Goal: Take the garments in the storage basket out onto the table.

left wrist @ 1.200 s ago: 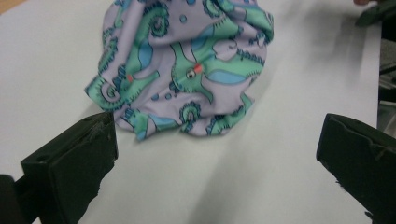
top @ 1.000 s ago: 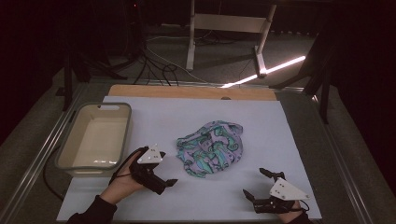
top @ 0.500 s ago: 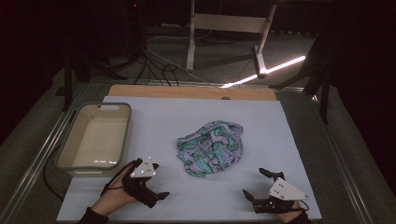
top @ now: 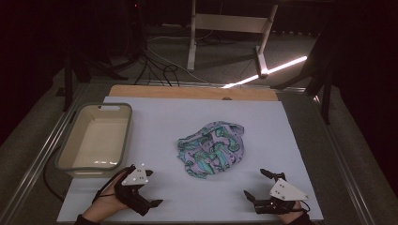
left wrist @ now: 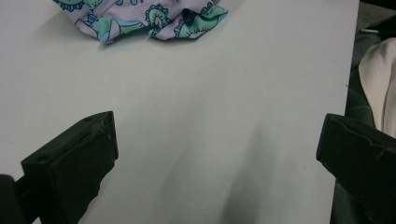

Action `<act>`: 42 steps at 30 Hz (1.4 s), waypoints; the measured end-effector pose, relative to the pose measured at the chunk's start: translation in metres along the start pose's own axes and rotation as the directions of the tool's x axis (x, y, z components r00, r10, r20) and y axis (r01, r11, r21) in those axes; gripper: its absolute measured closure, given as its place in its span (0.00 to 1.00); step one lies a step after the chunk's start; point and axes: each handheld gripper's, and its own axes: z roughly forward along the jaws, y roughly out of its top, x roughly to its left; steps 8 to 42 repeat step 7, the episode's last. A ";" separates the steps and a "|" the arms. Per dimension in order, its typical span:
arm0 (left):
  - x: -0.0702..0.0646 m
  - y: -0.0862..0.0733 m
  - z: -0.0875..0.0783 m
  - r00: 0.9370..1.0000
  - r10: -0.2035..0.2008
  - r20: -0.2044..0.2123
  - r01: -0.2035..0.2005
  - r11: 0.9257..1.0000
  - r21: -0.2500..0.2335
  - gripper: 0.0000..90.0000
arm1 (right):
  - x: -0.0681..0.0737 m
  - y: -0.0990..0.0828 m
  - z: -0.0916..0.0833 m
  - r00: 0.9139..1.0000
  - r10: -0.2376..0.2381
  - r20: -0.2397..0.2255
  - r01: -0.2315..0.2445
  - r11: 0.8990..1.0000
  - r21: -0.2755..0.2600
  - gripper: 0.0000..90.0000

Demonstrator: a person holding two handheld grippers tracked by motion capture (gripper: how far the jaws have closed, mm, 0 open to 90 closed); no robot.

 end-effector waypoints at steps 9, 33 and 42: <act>0.000 -0.001 -0.004 1.000 0.008 -0.008 -0.008 1.000 0.002 0.00 | 0.000 0.001 0.000 1.000 -0.004 -0.001 0.004 1.000 -0.003 0.10; 0.000 -0.001 -0.004 1.000 0.008 -0.008 -0.008 1.000 0.002 0.00 | 0.000 0.001 0.000 1.000 -0.004 -0.001 0.004 1.000 -0.003 0.10; 0.000 -0.001 -0.004 1.000 0.008 -0.008 -0.008 1.000 0.002 0.00 | 0.000 0.001 0.000 1.000 -0.004 -0.001 0.004 1.000 -0.003 0.10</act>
